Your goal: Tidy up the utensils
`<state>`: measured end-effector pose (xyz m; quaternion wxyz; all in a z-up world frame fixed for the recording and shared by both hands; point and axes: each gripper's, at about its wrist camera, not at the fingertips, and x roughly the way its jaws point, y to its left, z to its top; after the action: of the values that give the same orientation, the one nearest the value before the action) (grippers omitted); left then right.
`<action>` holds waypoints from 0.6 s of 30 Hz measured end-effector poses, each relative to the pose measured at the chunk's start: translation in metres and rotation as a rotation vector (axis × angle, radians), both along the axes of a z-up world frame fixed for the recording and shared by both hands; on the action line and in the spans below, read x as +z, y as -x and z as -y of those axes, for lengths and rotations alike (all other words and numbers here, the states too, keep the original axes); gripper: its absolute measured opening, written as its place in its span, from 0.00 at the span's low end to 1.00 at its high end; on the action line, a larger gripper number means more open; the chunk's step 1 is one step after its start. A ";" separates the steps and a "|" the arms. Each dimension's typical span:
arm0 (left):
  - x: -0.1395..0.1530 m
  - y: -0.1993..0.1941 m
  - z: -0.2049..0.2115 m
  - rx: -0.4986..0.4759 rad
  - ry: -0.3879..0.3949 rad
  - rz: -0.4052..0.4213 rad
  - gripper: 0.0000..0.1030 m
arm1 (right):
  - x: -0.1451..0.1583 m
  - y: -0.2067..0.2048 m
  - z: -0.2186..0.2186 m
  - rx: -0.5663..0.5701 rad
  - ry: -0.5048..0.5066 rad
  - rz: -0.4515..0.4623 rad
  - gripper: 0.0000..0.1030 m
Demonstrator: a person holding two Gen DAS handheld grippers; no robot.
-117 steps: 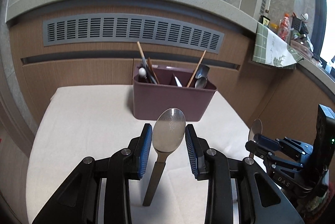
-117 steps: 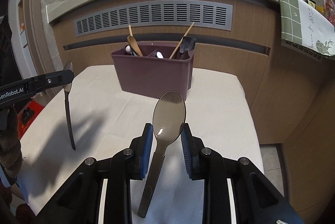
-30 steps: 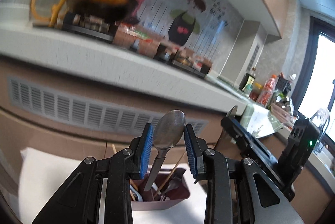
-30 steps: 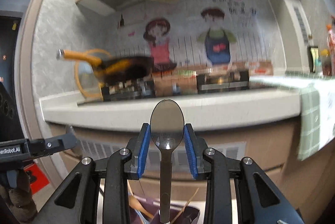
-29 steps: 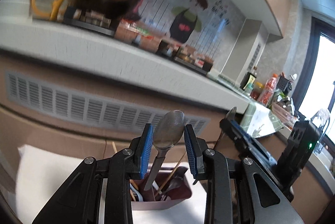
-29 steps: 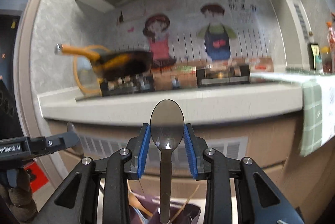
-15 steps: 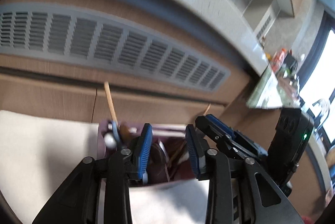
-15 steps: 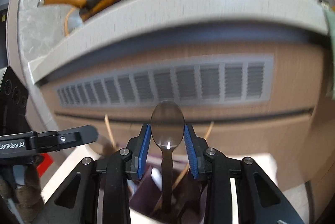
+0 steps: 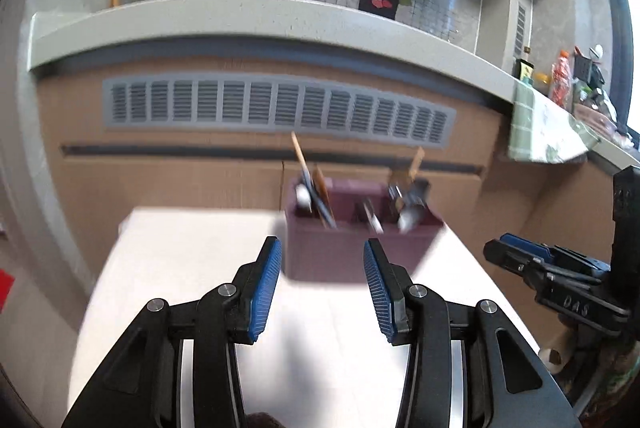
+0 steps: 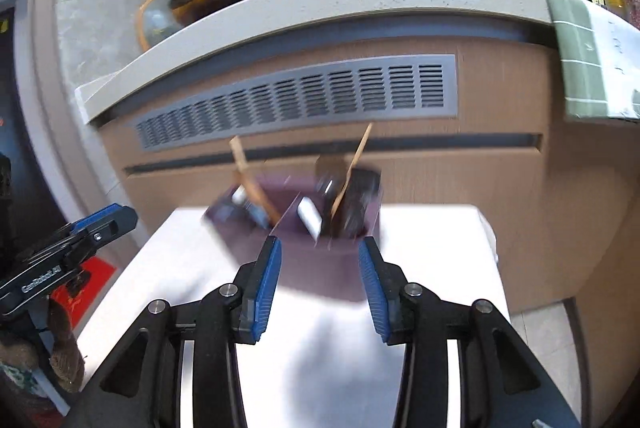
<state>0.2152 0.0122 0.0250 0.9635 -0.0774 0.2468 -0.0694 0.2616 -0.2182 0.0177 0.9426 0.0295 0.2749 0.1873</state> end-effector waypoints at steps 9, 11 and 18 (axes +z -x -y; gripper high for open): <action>-0.023 0.078 0.018 0.077 -0.039 -0.110 0.43 | -0.018 0.109 -0.016 0.027 0.122 0.024 0.37; -0.021 0.086 0.021 0.088 -0.064 -0.104 0.43 | -0.021 0.120 -0.016 0.013 0.125 0.032 0.37; -0.018 0.093 0.018 0.127 -0.091 -0.089 0.43 | -0.016 0.124 -0.008 -0.011 0.096 0.039 0.37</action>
<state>0.1221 -0.0061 0.0073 0.9565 -0.0519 0.2870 0.0065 0.1376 -0.2102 0.0018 0.9491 -0.0180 0.2649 0.1693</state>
